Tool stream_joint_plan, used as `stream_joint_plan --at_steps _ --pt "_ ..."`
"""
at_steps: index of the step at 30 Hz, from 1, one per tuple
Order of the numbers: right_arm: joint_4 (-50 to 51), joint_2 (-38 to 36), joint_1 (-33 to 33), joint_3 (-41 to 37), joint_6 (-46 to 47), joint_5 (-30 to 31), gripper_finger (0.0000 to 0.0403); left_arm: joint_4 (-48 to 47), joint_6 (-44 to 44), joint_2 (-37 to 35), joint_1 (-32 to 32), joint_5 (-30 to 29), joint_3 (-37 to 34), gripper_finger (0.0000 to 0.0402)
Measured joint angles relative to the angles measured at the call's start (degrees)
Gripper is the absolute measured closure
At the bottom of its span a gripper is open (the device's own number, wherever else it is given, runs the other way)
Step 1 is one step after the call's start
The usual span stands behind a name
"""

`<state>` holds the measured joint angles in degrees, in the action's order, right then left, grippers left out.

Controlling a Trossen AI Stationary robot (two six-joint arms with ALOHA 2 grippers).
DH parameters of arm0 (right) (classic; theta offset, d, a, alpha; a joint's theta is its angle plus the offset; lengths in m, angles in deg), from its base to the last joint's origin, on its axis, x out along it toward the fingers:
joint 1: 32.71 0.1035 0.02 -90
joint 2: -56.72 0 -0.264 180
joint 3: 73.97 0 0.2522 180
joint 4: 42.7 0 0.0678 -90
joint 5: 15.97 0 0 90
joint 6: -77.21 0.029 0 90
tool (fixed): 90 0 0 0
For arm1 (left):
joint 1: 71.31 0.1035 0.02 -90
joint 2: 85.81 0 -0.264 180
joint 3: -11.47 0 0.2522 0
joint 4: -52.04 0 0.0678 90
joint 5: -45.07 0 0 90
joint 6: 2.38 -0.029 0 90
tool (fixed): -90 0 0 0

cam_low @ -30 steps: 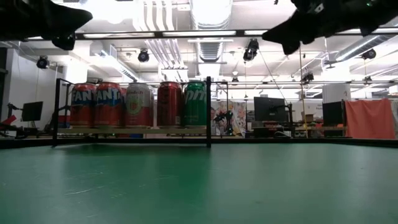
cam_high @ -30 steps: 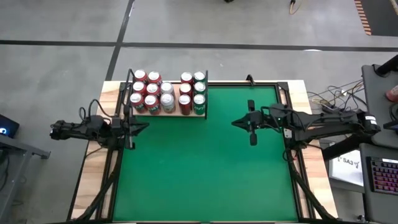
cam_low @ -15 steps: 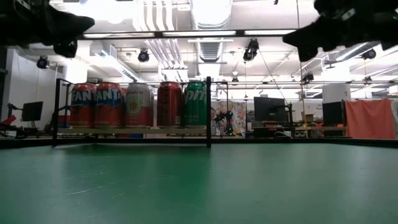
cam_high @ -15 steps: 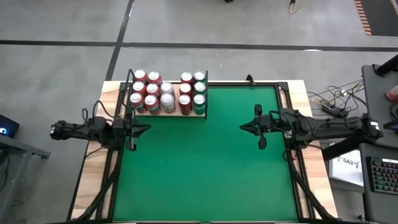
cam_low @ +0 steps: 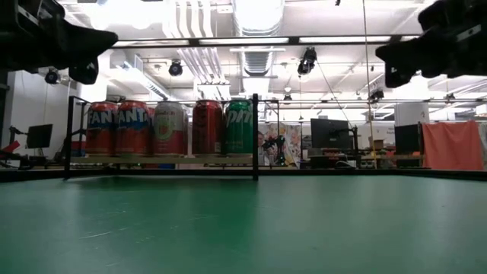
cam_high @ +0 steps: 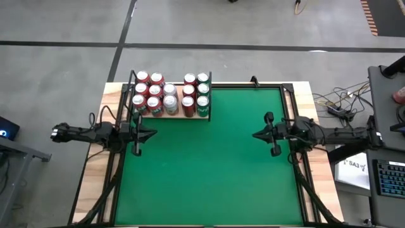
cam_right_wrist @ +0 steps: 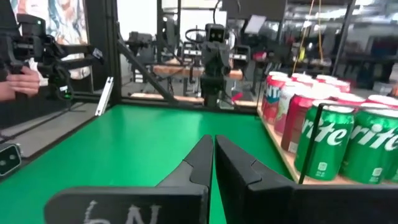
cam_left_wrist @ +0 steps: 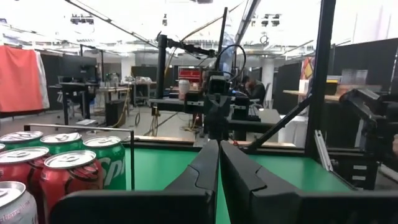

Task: Place canned beverage on shelf
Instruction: Return to Home Position

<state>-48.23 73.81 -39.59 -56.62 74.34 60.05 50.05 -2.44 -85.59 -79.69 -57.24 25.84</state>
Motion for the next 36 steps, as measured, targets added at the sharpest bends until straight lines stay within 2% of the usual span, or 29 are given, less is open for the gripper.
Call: stream_joint_plan --at_steps 3,6,10,21,36 --pt "-0.55 -2.65 -0.02 -2.68 -1.04 0.0 0.0394 -0.37 -0.77 0.08 0.0 -0.18 -0.01 0.0402" --pt "3.48 -4.07 0.0 -2.86 -1.53 0.09 0.0394 -0.35 -0.91 0.05 0.0 -0.41 -0.01 0.0402" --pt "7.61 -3.87 0.0 -2.88 -4.7 0.02 0.0394 -1.66 -0.91 0.2 0.0 -0.67 -0.01 0.0402" --pt "8.83 -2.24 0.0 -2.9 -12.63 0.48 0.0394 -3.19 -0.57 0.96 0.0 -0.72 0.36 0.0402" --pt "9.31 -2.21 0.0 -2.95 -10.65 0.48 0.0394 -3.14 -0.5 1.01 0.0 -0.63 0.45 0.0402"
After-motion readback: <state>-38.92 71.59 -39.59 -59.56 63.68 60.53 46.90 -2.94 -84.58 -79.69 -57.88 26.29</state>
